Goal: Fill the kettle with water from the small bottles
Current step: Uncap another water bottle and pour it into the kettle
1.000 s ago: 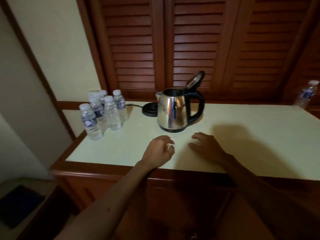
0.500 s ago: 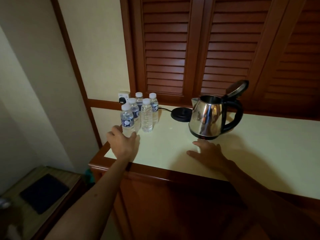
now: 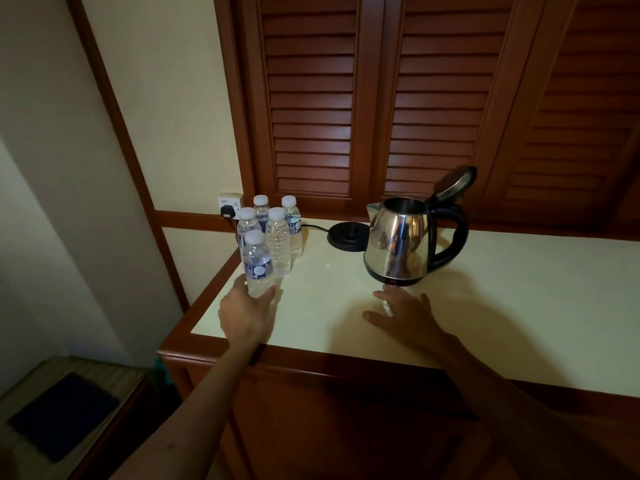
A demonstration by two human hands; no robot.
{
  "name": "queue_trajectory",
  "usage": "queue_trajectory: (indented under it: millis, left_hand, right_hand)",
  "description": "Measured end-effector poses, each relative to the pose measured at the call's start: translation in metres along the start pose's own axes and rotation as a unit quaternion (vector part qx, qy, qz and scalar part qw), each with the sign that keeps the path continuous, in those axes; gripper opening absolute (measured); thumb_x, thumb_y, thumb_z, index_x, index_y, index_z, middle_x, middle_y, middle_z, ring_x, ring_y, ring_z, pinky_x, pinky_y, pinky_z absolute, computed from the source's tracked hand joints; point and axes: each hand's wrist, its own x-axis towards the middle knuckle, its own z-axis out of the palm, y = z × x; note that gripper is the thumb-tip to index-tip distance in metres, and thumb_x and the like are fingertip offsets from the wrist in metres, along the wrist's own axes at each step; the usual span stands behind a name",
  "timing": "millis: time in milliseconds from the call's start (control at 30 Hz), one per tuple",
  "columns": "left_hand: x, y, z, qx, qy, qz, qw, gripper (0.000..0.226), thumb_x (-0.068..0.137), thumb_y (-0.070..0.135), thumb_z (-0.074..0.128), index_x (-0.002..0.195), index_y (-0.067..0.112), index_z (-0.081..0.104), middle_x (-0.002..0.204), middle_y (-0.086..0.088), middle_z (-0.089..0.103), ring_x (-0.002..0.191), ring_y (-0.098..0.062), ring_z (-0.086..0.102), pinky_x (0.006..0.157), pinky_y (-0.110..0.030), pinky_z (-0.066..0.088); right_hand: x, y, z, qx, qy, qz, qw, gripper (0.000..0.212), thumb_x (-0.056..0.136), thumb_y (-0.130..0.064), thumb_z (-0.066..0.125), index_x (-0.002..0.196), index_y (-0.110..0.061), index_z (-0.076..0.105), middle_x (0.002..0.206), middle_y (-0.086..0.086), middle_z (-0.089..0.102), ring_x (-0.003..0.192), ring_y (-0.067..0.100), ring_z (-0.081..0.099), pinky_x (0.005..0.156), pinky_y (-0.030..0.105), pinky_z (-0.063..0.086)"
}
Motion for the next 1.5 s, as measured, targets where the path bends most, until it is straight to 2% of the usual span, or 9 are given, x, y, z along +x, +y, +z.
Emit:
queue_trajectory:
  millis: [267,367,467,667,800,967,1200,1400,1500]
  left_hand:
    - [-0.02,0.03,0.03,-0.058,-0.179,0.092,0.978,0.057,0.074,0.032,0.085,0.125,0.018,0.066,0.109,-0.003,0.074,0.093,-0.019,0.069,0.084,-0.027,0.05]
    - [-0.017,0.04,0.045,-0.107,-0.247,0.099,0.958,0.053,0.073,0.022,0.086,0.122,0.017,0.067,0.1,0.005,0.072,0.085,-0.009,0.068,0.078,-0.021,0.05]
    - [-0.014,0.04,0.058,-0.162,-0.318,0.1,0.929,0.054,0.073,0.015,0.085,0.124,0.016,0.066,0.109,0.002,0.075,0.094,-0.01,0.071,0.092,-0.033,0.056]
    - [-0.019,0.035,0.073,-0.181,-0.316,0.109,0.925,0.07,0.073,0.026,0.086,0.137,0.019,0.057,0.126,0.002,0.069,0.112,-0.012,0.066,0.099,-0.037,0.053]
    - [-0.015,0.033,0.075,-0.195,-0.326,0.12,0.917,0.065,0.074,0.028,0.084,0.135,0.021,0.06,0.121,0.004,0.071,0.108,-0.01,0.067,0.098,-0.035,0.053]
    - [-0.015,0.029,0.077,-0.22,-0.334,0.135,0.906,0.06,0.071,0.03,0.084,0.128,0.022,0.065,0.111,0.007,0.074,0.102,-0.01,0.07,0.097,-0.041,0.054]
    - [-0.009,0.027,0.082,-0.214,-0.342,0.145,0.903,0.052,0.075,0.029,0.083,0.125,0.026,0.066,0.111,0.008,0.074,0.103,-0.011,0.07,0.096,-0.043,0.054]
    - [-0.008,0.026,0.084,-0.224,-0.344,0.149,0.9,0.051,0.077,0.028,0.082,0.125,0.027,0.066,0.111,0.008,0.074,0.103,-0.012,0.07,0.096,-0.039,0.054]
    - [-0.006,0.025,0.084,-0.228,-0.355,0.149,0.894,0.047,0.077,0.027,0.082,0.123,0.024,0.068,0.111,0.006,0.074,0.102,-0.012,0.07,0.096,-0.038,0.054]
  right_hand:
    - [-0.004,0.001,0.002,-0.004,0.013,0.001,1.0,0.067,0.083,-0.073,0.045,0.137,-0.034,0.045,0.154,-0.008,0.033,0.142,0.012,0.028,0.118,0.054,0.004]
    - [-0.005,0.003,0.003,0.041,0.045,0.008,0.998,0.063,0.083,-0.065,0.054,0.136,-0.03,0.048,0.147,-0.005,0.045,0.133,0.015,0.043,0.116,0.05,0.019]
    - [-0.01,0.002,-0.001,0.165,0.12,0.051,0.978,0.055,0.086,-0.044,0.063,0.135,-0.022,0.051,0.135,0.001,0.058,0.118,0.017,0.055,0.098,0.032,0.042]
    - [-0.008,-0.009,-0.019,0.276,0.2,0.077,0.937,0.028,0.091,-0.022,0.056,0.118,-0.015,0.062,0.108,0.004,0.068,0.081,0.005,0.061,0.065,0.018,0.045]
    - [0.009,-0.033,-0.051,0.252,0.257,-0.017,0.933,0.022,0.096,-0.022,0.055,0.113,-0.01,0.063,0.099,0.001,0.066,0.079,0.0,0.06,0.062,0.008,0.047]
    - [0.036,-0.072,-0.096,0.141,0.233,-0.141,0.952,0.029,0.092,-0.038,0.058,0.095,-0.012,0.07,0.076,0.004,0.067,0.069,0.016,0.062,0.062,0.032,0.051]
    - [0.057,-0.098,-0.104,-0.038,0.119,-0.12,0.985,0.05,0.082,-0.06,0.059,0.067,-0.012,0.063,0.062,0.005,0.061,0.06,0.019,0.059,0.059,0.04,0.051]
    - [0.056,-0.109,-0.11,-0.102,0.087,-0.132,0.982,0.047,0.088,-0.048,0.06,0.057,-0.016,0.042,0.054,0.0,0.04,0.049,0.014,0.038,0.053,0.031,0.034]
    - [0.056,-0.109,-0.111,-0.132,0.087,-0.165,0.974,0.047,0.092,-0.044,0.055,0.059,-0.012,0.046,0.056,0.0,0.038,0.05,0.012,0.034,0.056,0.034,0.034]
